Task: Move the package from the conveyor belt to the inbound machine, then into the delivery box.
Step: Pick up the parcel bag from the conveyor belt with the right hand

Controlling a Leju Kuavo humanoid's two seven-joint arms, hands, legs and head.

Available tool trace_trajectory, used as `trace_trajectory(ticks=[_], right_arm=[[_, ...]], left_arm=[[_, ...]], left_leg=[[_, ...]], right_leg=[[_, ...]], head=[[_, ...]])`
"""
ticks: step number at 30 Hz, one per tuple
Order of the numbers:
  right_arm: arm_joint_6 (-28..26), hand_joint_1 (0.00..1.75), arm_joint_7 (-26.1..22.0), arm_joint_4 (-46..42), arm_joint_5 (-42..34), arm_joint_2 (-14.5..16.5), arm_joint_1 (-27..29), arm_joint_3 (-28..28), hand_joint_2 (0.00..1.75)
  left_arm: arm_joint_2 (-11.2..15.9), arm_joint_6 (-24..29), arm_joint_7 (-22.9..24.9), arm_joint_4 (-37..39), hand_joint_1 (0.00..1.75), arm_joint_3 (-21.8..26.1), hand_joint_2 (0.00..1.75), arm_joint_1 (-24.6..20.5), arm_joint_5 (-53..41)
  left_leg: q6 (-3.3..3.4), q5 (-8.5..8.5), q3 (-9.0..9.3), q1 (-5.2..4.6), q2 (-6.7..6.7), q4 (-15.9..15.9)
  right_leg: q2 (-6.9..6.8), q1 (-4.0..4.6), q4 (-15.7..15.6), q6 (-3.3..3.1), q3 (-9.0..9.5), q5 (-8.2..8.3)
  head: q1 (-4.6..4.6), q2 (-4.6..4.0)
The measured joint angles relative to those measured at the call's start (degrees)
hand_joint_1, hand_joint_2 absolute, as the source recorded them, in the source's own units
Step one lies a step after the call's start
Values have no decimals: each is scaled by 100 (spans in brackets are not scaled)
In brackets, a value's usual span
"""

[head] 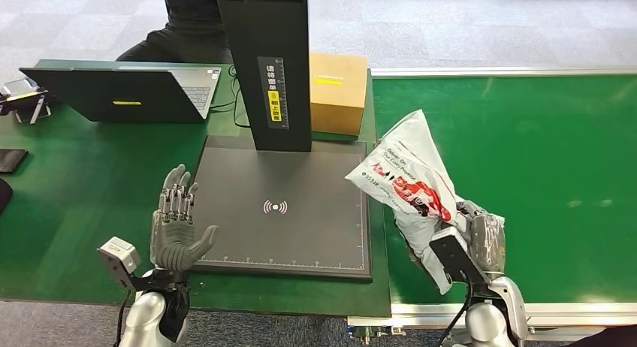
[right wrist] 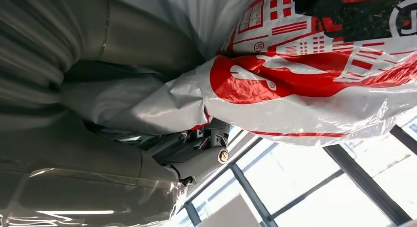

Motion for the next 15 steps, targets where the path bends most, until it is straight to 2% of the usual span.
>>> trace_trajectory(ticks=[7,11,15], right_arm=[[-127,175,-193,-77,197,-4,-171,103,175],[172,175,-112,107,720,-101,-618,410,175],[251,175,-36,542,1294,-290,-1122,881,175]], left_arm=[[-5,339,-43,-54,0,0,175,-14,-74],[-27,801,-97,-180,0,-4,175,-24,-45],[-30,985,-101,-261,0,-41,175,-51,69]], left_leg=[[0,0,-1,0,0,0],[0,4,0,0,1,0],[3,10,-1,0,-4,1]], right_leg=[[1,0,1,0,0,1],[1,1,1,0,1,4],[-6,1,1,1,1,7]], head=[[0,0],[-1,0],[0,0]])
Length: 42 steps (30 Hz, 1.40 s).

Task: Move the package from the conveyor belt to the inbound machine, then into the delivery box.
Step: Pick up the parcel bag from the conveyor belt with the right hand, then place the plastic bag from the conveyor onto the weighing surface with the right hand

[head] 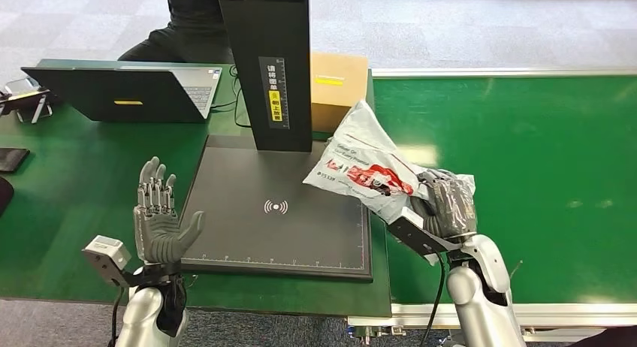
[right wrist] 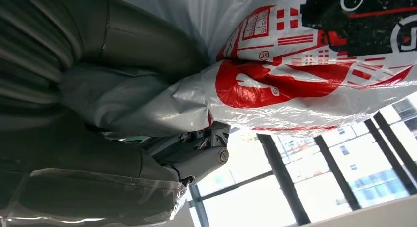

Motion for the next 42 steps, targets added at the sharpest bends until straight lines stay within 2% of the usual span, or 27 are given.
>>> trace_trajectory(ticks=[10,14,17,21,26,34,42], right_arm=[[-5,175,32,366,66,-168,-289,348,175],[-10,175,-37,536,418,-218,-495,525,175],[69,175,-114,943,743,-285,-1087,954,175],[352,175,-298,1732,864,-297,-2164,1800,175],[533,175,-848,2642,727,-192,-3141,2912,175],[441,175,-1218,3304,280,182,-3578,4122,175],[432,175,-1374,3759,-54,328,-3683,4643,175]], left_arm=[[0,42,-1,-58,0,-55,175,-6,25],[0,60,0,-58,0,-70,175,-18,71],[0,108,0,-58,0,-90,175,-78,139],[0,117,0,-58,0,-102,175,-168,177],[0,20,0,-57,0,-158,175,-211,208],[0,-56,0,-56,0,-291,175,-277,229],[2,-120,0,-51,0,-365,175,-284,264]], left_leg=[[2,-2,-8,0,-4,0],[1,-1,-12,0,1,-1],[-1,4,-11,0,15,0],[-2,19,-12,0,19,0],[-6,23,-17,1,15,0],[-6,23,-32,1,14,0],[-6,23,-32,0,13,1]], right_leg=[[-4,-1,-1,1,-4,-1],[2,-1,0,1,-6,2],[16,-1,2,1,-12,14],[19,2,3,0,-16,23],[15,6,7,-1,-20,23],[13,5,7,-2,-34,21],[12,-1,5,0,-34,23]], head=[[1,0],[1,0],[2,0],[1,0],[1,0],[0,0],[1,0]])
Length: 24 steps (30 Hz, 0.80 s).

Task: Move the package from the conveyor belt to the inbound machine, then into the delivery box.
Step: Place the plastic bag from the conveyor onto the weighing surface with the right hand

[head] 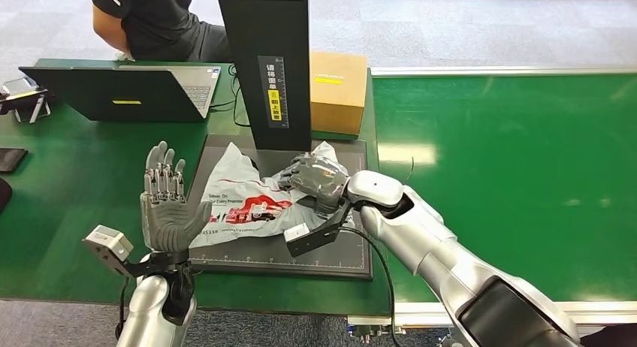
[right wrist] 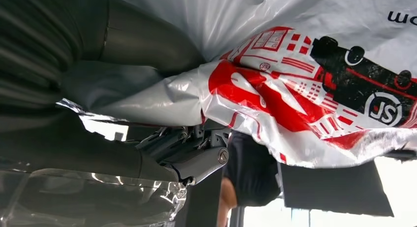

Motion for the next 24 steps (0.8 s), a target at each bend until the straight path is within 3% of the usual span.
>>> trace_trajectory(ticks=[1,4,5,10,15,24], right_arm=[[-15,157,26,48,-3,7,-1,46,175],[-66,29,308,180,93,25,-2,149,175],[-62,3,456,226,132,33,-3,167,175],[-115,0,891,410,81,45,-22,163,175],[-15,0,701,472,-632,40,-16,-109,175],[2209,0,-334,432,-3960,33,278,-1587,175]], left_arm=[[0,-3,0,1,0,-3,175,-4,2],[0,-6,0,1,0,-7,175,-11,2],[0,-6,0,1,0,-7,175,-11,2],[0,2,10,1,0,-5,175,-3,2],[0,2,33,1,0,-5,175,5,0],[0,-132,103,7,0,-41,175,20,44]], left_leg=[[0,0,0,0,0,0],[0,0,0,0,0,0],[0,0,1,0,0,0],[0,0,2,0,0,0],[0,0,3,0,0,0],[0,0,2,0,-3,2]], right_leg=[[0,0,0,0,0,0],[0,1,0,0,0,0],[0,2,0,0,0,0],[1,3,0,0,0,0],[1,3,0,0,-1,0],[-1,1,-2,0,-1,0]], head=[[-1,0],[-1,0],[-1,0],[-1,0],[-1,0],[-1,0]])
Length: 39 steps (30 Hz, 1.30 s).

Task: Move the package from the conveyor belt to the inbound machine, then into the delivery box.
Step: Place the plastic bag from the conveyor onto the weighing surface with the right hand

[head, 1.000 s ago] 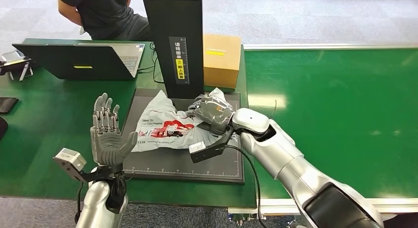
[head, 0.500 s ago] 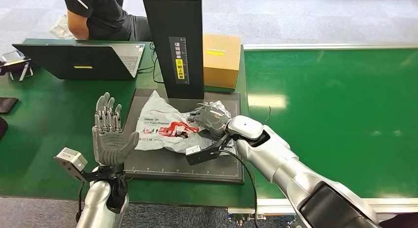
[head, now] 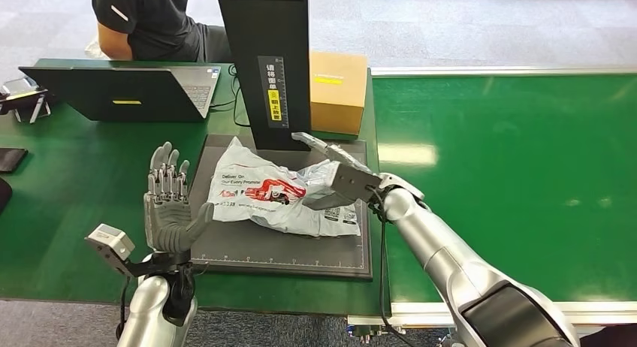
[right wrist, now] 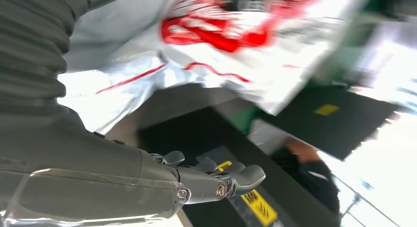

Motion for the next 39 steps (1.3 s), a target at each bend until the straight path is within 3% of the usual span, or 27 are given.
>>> trace_trajectory(ticks=[5,11,15,26,33,39], right_arm=[[1271,0,-174,-279,-1726,-42,395,-687,175],[1347,0,-112,-1117,-2650,-124,1227,-1239,175],[838,0,109,-1853,-2404,-134,1872,-1502,175],[124,0,464,-3695,-1735,14,3399,-2071,175],[-504,0,739,-4127,-1156,187,3770,-2503,175],[-1101,0,1083,-4199,-591,305,3900,-2945,175]], left_arm=[[1,-80,7,27,0,-68,175,-4,3],[7,-131,15,28,0,-60,175,49,-17],[14,-154,30,-2,0,6,175,125,-96],[58,-360,67,-69,0,210,175,222,-113],[59,-545,69,-67,0,223,175,228,-68],[59,-331,40,-80,0,286,175,263,-380]], left_leg=[[0,0,0,0,-1,0],[2,-5,-1,0,-2,-1],[2,-6,-2,0,-3,-3],[2,-7,-4,0,-3,-4],[3,-7,-3,0,-3,-4],[3,-6,-2,0,-3,-3]], right_leg=[[0,0,-1,0,0,0],[0,1,-1,0,1,-1],[-1,2,-2,1,-1,-3],[-1,1,-3,1,-2,-3],[-2,-1,-3,2,1,-2],[-2,-1,-3,2,1,-2]], head=[[1,0],[1,0],[1,0],[-1,0],[2,0],[0,0]])
